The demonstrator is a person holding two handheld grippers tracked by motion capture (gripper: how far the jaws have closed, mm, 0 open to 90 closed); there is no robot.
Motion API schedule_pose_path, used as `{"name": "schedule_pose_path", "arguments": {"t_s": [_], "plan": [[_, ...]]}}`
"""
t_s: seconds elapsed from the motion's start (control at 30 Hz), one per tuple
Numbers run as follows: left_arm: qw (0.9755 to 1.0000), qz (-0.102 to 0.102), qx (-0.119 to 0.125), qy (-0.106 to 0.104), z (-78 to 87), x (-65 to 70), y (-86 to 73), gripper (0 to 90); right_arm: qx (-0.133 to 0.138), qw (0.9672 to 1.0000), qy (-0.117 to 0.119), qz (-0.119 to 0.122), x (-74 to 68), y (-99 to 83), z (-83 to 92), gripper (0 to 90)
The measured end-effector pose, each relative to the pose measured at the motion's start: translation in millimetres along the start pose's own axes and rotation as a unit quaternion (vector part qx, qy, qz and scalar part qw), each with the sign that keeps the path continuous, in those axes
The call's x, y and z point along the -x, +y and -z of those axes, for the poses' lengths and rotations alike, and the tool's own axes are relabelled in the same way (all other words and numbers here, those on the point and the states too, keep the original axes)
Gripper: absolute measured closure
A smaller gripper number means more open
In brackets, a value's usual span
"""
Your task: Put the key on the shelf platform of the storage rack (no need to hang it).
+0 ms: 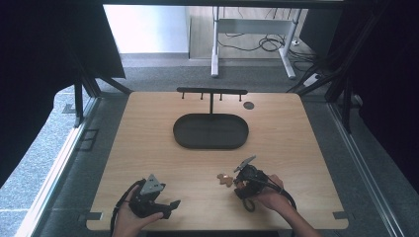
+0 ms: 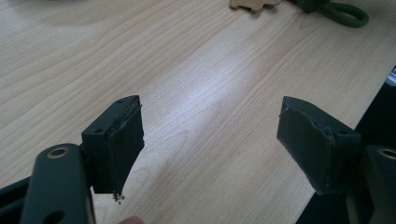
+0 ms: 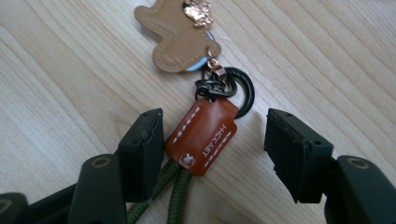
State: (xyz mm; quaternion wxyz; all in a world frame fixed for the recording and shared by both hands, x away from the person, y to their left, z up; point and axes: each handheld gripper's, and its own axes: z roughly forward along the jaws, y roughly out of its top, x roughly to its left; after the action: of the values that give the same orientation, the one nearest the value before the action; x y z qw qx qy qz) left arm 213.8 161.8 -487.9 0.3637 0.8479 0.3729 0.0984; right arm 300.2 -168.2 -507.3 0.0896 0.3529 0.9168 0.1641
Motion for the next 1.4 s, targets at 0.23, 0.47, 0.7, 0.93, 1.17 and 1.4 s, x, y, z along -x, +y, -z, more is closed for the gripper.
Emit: {"name": "schedule_pose_path", "arguments": {"t_s": [0.23, 0.47, 0.7, 0.93, 1.17, 1.4], "plan": [[1.0000, -0.002, -0.002, -0.001, -1.7, 0.8, 0.1, 23.3, -0.008, 0.9997, 0.019, -0.014, 9.8, 1.8, -0.1, 50.3], [1.0000, -0.001, -0.002, -0.001, -1.0, 0.3, 0.1, 23.3, -0.013, 0.9995, 0.018, -0.021, 13.2, 4.4, 0.2, 59.5], [1.0000, -0.002, -0.002, -0.001, -1.9, 0.6, 0.3, 23.4, -0.022, 0.9993, 0.019, -0.024, 13.9, 5.1, 1.3, 65.9], [1.0000, -0.002, -0.002, -0.002, -2.1, 0.6, 0.2, 23.4, -0.035, 0.9990, 0.026, -0.015, 13.5, 7.0, 2.3, 66.5], [1.0000, 0.000, 0.000, 0.000, -0.2, -0.3, 0.3, 23.4, -0.028, 0.9992, 0.028, -0.010, 13.8, 9.7, 11.3, 66.8], [1.0000, 0.000, 0.000, 0.000, -0.3, -0.1, 0.3, 23.4, -0.020, 0.9995, 0.023, 0.009, 11.8, 15.7, 27.0, 67.0]]}}
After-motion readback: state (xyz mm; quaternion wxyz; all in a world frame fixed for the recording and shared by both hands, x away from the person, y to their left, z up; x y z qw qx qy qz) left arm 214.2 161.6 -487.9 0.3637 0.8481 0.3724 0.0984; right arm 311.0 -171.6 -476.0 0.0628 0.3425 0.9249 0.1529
